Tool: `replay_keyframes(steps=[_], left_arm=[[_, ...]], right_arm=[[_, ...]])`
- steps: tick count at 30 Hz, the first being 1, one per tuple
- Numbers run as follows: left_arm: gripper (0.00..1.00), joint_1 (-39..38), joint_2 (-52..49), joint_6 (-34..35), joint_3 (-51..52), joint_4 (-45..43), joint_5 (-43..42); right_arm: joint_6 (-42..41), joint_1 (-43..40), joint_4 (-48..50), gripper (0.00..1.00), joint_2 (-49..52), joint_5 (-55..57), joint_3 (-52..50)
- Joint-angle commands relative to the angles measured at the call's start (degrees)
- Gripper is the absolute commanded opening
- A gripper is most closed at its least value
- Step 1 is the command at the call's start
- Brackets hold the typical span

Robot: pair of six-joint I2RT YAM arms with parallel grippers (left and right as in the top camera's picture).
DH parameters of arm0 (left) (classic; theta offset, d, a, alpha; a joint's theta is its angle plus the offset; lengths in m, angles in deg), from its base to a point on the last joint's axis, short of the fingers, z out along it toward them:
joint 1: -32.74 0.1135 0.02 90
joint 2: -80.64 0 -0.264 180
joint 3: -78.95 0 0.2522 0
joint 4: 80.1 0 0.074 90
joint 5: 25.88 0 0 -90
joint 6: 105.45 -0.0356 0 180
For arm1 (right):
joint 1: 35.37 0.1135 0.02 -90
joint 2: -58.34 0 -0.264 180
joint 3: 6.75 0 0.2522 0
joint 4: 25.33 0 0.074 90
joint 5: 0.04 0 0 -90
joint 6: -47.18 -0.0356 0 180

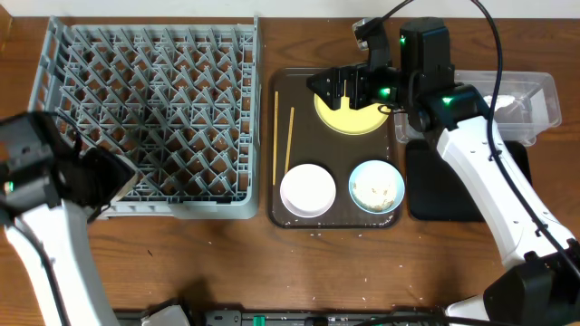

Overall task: Sort waste into correct bins and load items into the dishwasher
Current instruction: 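Place the white cup upside down in the dish rack with the left gripper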

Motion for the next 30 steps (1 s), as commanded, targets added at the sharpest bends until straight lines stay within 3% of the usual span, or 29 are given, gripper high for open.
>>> replay_keyframes(steps=[1,15,18,30], left_arm=[[0.49,0.1,-5.0,-1.0,-0.5,0.0,-3.3],[0.49,0.1,-11.8,-1.0,-0.5,-0.5,-7.0],[0.58,0.1,-11.8,-1.0,-0.5,-0.6,-6.9],[0.67,0.1,-12.0,-1.2,-0.5,-1.3,-7.0]], right_arm=[[1.1,1.7,0.0,0.99,-1.0,0.4,0.4],[1.1,3.7,0.0,0.99,-1.0,3.2,0.4],[1.1,3.7,0.0,0.99,-1.0,3.2,0.4],[1.1,3.7,-0.4,0.99,-1.0,3.2,0.4]])
